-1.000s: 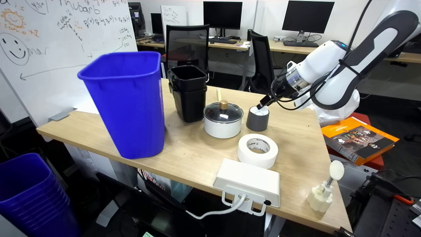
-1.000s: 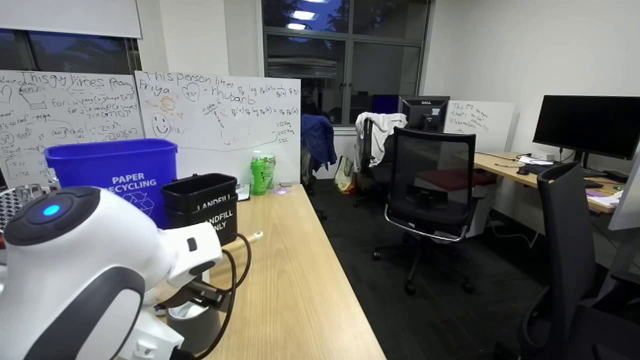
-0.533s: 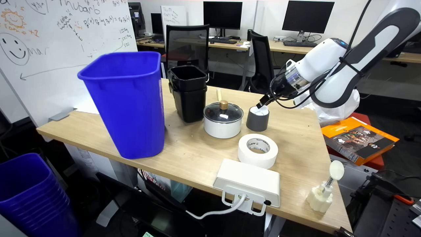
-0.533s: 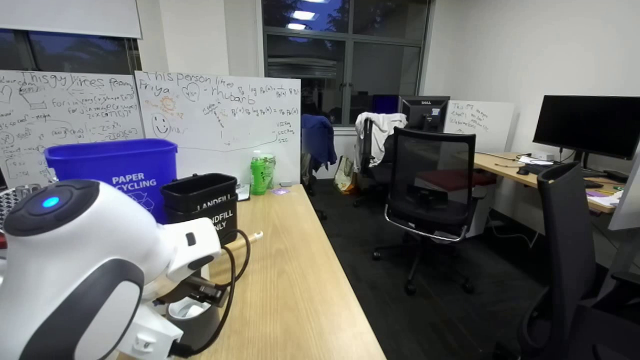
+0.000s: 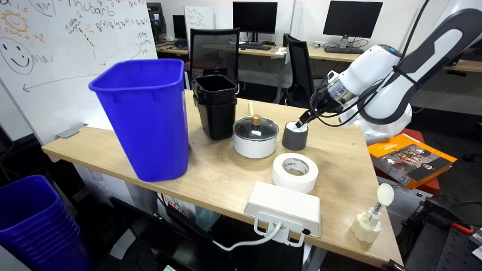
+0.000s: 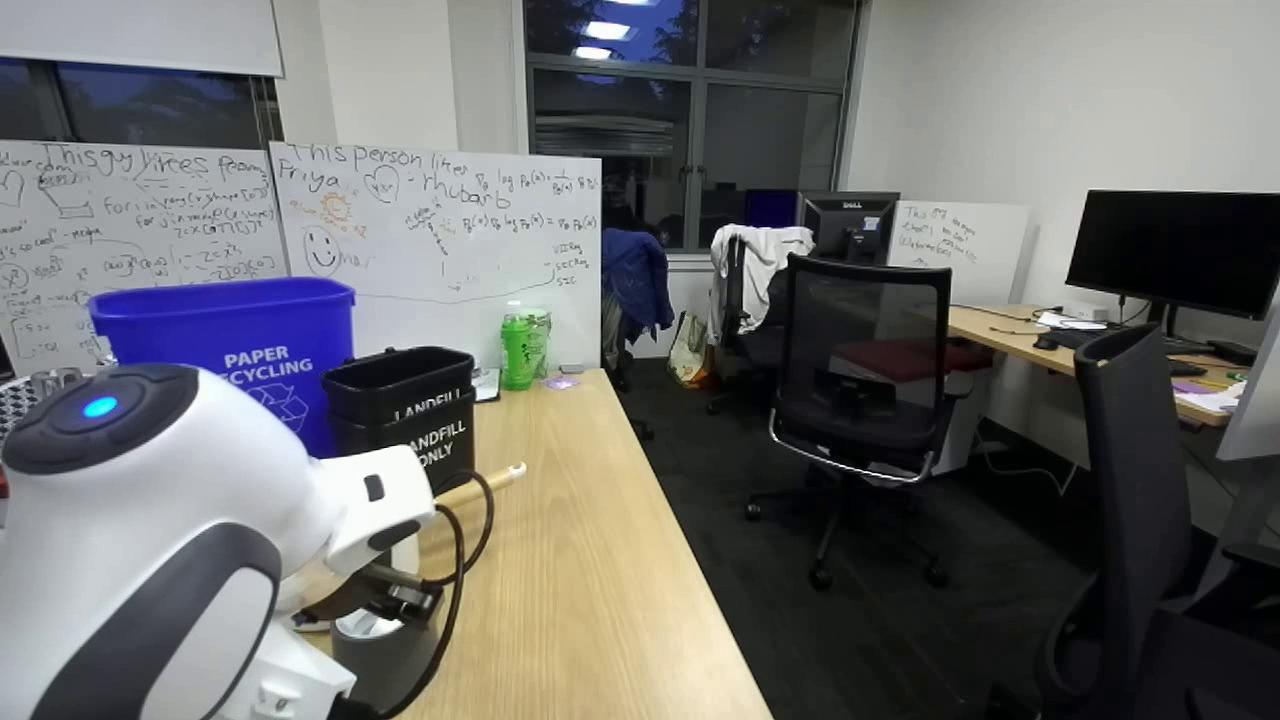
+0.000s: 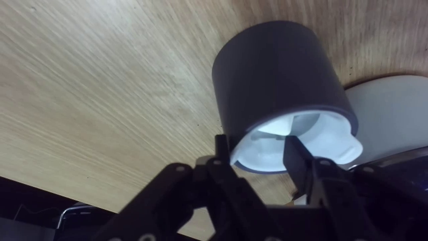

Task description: Remove the white object from the grey masking tape.

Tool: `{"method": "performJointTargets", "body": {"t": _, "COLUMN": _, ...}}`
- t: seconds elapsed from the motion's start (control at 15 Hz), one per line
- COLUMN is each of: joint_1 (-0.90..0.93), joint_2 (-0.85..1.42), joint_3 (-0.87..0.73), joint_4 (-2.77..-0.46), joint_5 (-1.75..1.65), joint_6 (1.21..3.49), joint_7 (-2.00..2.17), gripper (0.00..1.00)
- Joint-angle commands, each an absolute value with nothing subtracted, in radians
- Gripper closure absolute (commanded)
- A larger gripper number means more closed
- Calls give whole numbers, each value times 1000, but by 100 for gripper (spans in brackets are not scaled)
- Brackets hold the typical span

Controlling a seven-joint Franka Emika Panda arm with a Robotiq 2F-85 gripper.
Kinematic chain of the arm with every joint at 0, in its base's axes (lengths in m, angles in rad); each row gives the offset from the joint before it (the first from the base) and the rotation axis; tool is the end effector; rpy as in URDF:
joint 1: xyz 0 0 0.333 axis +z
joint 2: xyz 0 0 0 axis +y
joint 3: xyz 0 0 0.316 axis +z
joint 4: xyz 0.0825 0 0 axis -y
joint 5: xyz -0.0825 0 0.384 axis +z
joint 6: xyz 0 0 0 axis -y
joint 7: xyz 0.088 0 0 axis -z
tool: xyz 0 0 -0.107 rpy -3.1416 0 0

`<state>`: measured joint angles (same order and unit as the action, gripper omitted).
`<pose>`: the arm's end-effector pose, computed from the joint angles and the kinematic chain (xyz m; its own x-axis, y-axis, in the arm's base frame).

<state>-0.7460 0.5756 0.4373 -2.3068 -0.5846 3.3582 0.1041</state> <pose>0.5354 -0.1052 0.1856 0.8318 0.0300 0.5542 0.0957 -0.9913 -0.0899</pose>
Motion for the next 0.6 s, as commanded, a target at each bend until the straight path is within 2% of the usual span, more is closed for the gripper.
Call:
{"method": "performJointTargets", "body": {"t": 0.0, "joint_1": -773, "joint_2": 558, "joint_3": 455, "joint_4": -2310, "joint_5": -612, "joint_6": 3327, "joint_7": 87, "gripper": 65}}
{"method": "performJointTargets", "body": {"t": 0.07, "joint_1": -774, "joint_2": 559, "joint_3": 454, "joint_4": -2306, "joint_5": -616, "joint_6": 3329, "joint_7": 85, "gripper": 71}}
{"method": "performJointTargets", "body": {"t": 0.13, "joint_1": -774, "joint_2": 560, "joint_3": 454, "joint_4": -2302, "joint_5": -620, "joint_6": 3329, "joint_7": 83, "gripper": 68}}
{"method": "performJointTargets", "body": {"t": 0.53, "joint_1": -782, "joint_2": 557, "joint_3": 459, "joint_4": -2298, "joint_5": -631, "joint_6": 3324, "joint_7": 73, "gripper": 73}}
